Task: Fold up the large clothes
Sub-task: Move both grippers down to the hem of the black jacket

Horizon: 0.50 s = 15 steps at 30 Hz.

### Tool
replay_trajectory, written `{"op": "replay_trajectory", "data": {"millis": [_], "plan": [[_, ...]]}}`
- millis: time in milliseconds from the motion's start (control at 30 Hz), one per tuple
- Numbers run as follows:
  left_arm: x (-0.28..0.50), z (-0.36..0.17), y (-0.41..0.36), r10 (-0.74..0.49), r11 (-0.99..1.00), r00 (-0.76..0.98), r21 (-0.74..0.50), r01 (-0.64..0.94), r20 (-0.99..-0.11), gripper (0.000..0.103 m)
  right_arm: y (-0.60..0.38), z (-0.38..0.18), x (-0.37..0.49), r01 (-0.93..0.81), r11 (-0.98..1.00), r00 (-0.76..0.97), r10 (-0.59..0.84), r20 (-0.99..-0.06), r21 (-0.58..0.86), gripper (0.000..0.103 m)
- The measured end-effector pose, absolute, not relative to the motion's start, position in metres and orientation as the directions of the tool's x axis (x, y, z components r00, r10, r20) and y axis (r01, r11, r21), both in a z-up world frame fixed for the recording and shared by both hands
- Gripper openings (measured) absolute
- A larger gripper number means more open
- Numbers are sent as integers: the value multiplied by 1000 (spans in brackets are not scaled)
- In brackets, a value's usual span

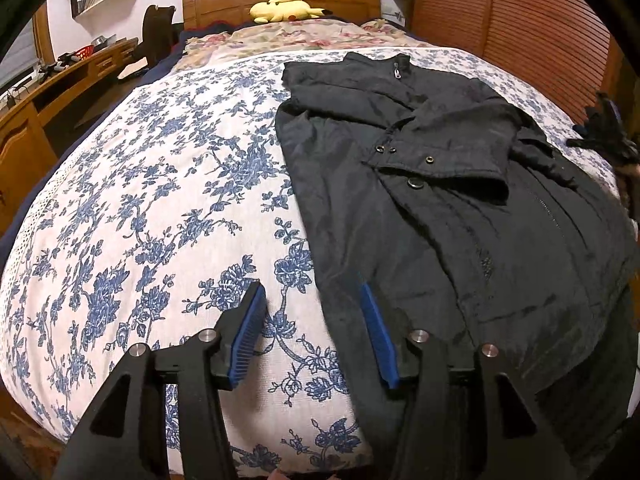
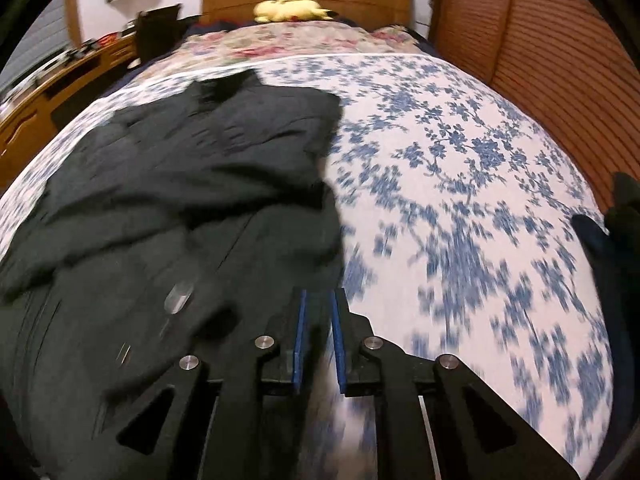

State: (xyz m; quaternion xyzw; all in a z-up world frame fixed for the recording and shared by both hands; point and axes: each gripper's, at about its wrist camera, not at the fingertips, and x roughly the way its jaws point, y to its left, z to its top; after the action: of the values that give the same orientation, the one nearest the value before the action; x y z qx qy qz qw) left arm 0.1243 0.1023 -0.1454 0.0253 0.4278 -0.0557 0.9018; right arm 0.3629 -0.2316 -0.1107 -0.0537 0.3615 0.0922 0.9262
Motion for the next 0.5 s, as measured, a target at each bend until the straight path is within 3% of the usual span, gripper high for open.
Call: {"op": "replay_trajectory", "data": {"millis": [33,200,500], "plan": [[125,-146,103,-75,993,628,0,120,-774,55,-231,-111,349,-224,974,723,143,-676,-34,16],[130,-150,104,-54,995,627,11,98,-777,64,-233,-117,292,-264,964,712,188,-677,-10,48],[139,-155,110,-18,998,619,27,64,-785,77,-237,-134,238,-282,959,666,204,-718,10,65]]}}
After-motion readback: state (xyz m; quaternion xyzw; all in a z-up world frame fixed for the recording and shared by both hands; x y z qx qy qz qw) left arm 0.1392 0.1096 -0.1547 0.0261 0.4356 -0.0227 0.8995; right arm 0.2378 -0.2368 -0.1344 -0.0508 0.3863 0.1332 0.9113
